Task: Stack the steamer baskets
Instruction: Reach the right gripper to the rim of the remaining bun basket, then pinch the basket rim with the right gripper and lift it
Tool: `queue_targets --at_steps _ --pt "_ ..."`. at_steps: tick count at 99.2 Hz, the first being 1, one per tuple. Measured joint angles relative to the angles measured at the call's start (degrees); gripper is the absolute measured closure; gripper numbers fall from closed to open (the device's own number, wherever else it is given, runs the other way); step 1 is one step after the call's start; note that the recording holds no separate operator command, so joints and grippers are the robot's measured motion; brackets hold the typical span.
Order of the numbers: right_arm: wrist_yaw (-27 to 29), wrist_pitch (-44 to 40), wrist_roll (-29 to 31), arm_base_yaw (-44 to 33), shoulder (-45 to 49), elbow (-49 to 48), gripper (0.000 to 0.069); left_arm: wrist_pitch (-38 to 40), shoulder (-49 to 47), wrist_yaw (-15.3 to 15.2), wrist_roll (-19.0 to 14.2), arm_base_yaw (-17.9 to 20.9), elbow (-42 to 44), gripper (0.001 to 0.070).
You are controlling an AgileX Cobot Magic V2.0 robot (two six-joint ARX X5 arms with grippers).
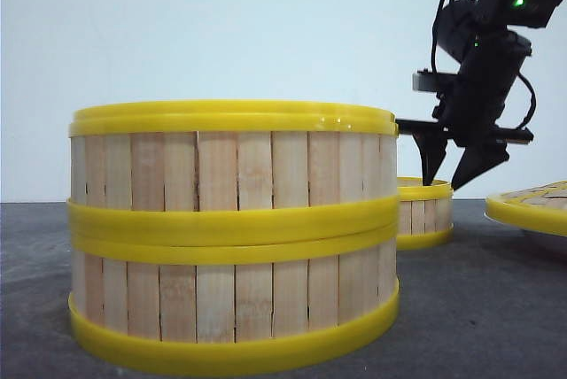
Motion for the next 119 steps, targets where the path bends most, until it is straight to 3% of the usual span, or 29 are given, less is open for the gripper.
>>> queue_targets --at_steps 18,42,80,119 --pt "0.96 0.57 1.14 0.0 0.7 0.0 0.0521 -0.07 0.0 0.0 0.0 0.0 0.0 0.0363" --pt "1.05 1.07 3.26 0.15 1.03 0.07 0.0656 -0.07 0.0 0.0 0.46 0.0 0.0 0.0363" --pt "0.94 0.92 5.55 0.35 1.07 0.24 0.066 -0.07 0.0 0.0 1.11 0.0 0.0 0.0363" --pt "0.15 -12.7 3.54 0.2 -5.75 12.57 0.066 -0.07 0.0 0.22 1.44 0.0 0.0 0.0363"
